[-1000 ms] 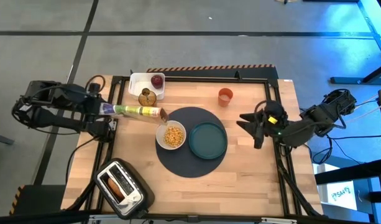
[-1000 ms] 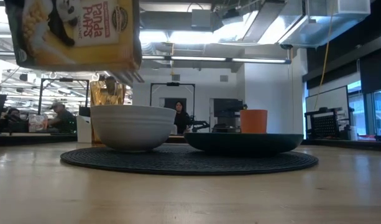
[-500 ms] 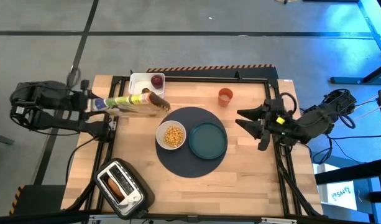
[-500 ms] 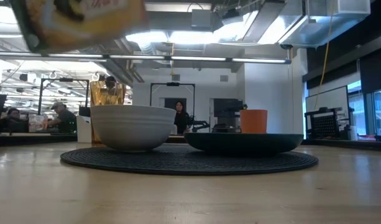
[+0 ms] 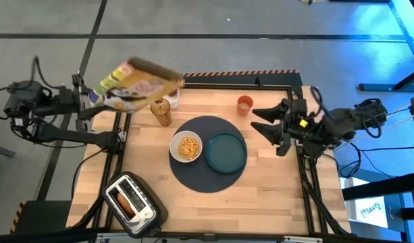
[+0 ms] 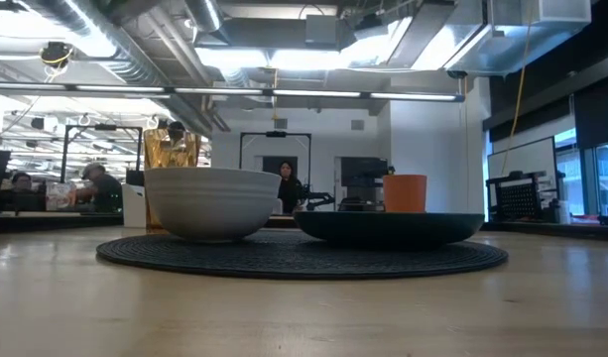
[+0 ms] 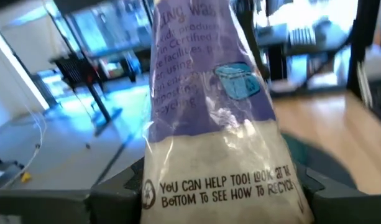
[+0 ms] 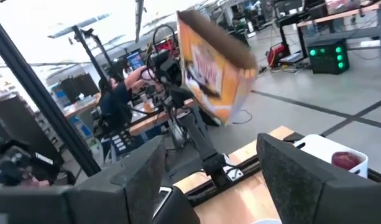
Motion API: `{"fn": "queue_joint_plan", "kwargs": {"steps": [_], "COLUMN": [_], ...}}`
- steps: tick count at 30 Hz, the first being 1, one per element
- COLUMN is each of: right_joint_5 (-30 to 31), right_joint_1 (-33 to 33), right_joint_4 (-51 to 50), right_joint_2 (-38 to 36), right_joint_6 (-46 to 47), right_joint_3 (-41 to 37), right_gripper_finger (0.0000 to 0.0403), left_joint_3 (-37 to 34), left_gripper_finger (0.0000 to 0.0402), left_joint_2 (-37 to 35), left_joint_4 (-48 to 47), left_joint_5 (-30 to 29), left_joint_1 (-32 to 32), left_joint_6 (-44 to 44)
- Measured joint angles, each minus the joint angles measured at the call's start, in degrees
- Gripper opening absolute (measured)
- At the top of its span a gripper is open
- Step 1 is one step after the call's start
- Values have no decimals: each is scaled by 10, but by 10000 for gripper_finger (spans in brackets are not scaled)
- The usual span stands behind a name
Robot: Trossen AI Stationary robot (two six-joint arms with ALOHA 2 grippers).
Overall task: Arrange a breakfast setting
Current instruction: Pour the cereal from the orange cereal box into the white bowl
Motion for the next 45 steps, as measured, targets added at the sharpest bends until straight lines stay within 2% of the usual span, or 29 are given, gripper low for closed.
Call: {"fn": "queue_joint_plan", "kwargs": {"steps": [4, 11, 16, 18, 20, 21, 23, 25, 30, 35, 37, 41, 45], "right_joint_5": [-48, -148, -190, -159, -105, -110, -178, -211, -211, -222, -219, -182, -163], "right_joint_1": [-45, -128, -188, -217, -251, -267, -284, -289, -288, -284, -271, -238, -199], "right_joint_4": [49, 178, 213, 204, 140, 125, 134, 142, 125, 80, 97, 117, 131], "right_joint_2": [22, 75, 101, 114, 132, 145, 163, 166, 107, 37, -3, -51, -68], "right_joint_6": [-73, -192, -197, -175, -156, -133, -76, -67, -35, 43, 79, 137, 168], "right_joint_3": [0, 0, 0, 0, -2, -12, -43, -67, -116, -218, -267, -350, -383], "right_gripper_finger": [246, 246, 252, 263, 273, 275, 275, 271, 267, 273, 273, 273, 273], "left_joint_3": [-22, -112, -187, -211, -234, -246, -275, -298, -331, -335, -335, -336, -335], "left_gripper_finger": [203, 203, 202, 197, 182, 171, 152, 139, 131, 130, 130, 130, 130], "left_joint_2": [-1, 1, 13, 18, 22, 23, 24, 23, 3, -17, -31, -70, -98], "left_joint_4": [114, 310, 463, 497, 507, 512, 506, 496, 498, 486, 456, 351, 297], "left_joint_5": [1, 10, 27, 27, 28, 33, 39, 51, 81, 107, 129, 130, 118], "left_joint_1": [0, 0, 0, 0, 0, 0, 0, 0, 0, 0, 0, 0, 0], "left_joint_6": [-1, -13, -27, -20, -5, -9, -50, -75, -125, -140, -149, -163, -163]}}
